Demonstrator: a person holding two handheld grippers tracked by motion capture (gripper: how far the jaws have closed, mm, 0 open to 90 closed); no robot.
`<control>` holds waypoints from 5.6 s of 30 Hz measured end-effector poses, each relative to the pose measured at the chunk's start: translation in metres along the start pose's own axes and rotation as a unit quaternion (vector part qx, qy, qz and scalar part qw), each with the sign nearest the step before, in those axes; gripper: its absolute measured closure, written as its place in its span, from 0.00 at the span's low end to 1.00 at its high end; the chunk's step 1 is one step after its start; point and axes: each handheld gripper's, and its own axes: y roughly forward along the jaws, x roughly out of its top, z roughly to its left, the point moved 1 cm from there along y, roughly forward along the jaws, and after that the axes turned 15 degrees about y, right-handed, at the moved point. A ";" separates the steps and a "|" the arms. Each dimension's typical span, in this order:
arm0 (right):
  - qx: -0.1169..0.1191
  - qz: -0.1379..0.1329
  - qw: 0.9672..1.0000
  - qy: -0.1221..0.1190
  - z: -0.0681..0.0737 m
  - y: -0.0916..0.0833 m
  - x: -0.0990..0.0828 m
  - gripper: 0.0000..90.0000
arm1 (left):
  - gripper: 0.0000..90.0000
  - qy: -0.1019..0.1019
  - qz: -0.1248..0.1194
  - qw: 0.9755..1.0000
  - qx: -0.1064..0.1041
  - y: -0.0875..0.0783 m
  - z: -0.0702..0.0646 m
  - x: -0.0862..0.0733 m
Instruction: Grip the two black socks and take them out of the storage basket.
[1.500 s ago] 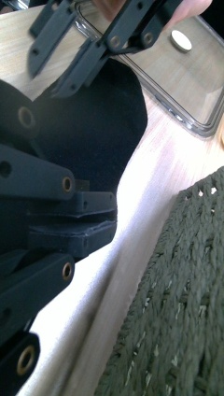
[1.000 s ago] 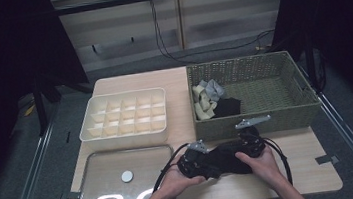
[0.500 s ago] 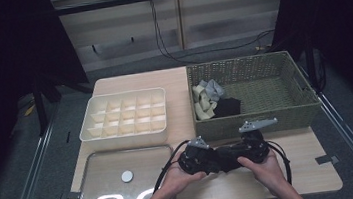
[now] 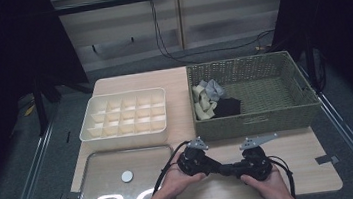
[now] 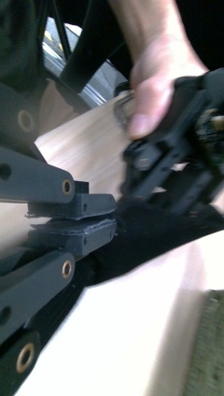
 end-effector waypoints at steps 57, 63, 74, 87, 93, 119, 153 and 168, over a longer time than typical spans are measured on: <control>-0.090 0.015 0.995 0.032 -0.038 -0.014 -0.009 0.81 | 0.97 0.028 -0.043 0.996 0.069 -0.087 0.023 -0.015; -0.058 -0.003 0.997 0.041 -0.032 -0.018 -0.001 0.74 | 0.96 0.055 -0.047 0.995 0.067 -0.087 0.013 -0.002; -0.032 0.001 0.999 -0.025 0.006 0.021 0.027 0.51 | 0.94 0.057 -0.049 0.996 0.058 -0.078 0.007 -0.004; -0.042 0.054 0.997 -0.034 0.000 0.031 0.009 1.00 | 0.92 0.081 -0.017 0.996 0.012 -0.055 -0.016 -0.016; -0.056 0.055 0.997 -0.013 -0.010 0.021 0.000 0.86 | 0.90 0.076 0.025 0.997 0.008 -0.041 -0.014 -0.028; -0.084 0.019 0.996 0.021 -0.033 -0.017 -0.016 0.80 | 0.75 0.020 0.008 0.999 0.035 -0.055 0.008 -0.043; -0.120 -0.023 0.992 0.036 -0.055 -0.036 -0.015 0.72 | 0.68 0.004 -0.006 0.998 0.060 -0.067 0.011 -0.056; -0.093 -0.048 0.994 0.044 -0.055 -0.044 -0.012 0.63 | 0.57 0.008 -0.010 0.998 0.055 -0.062 0.000 -0.051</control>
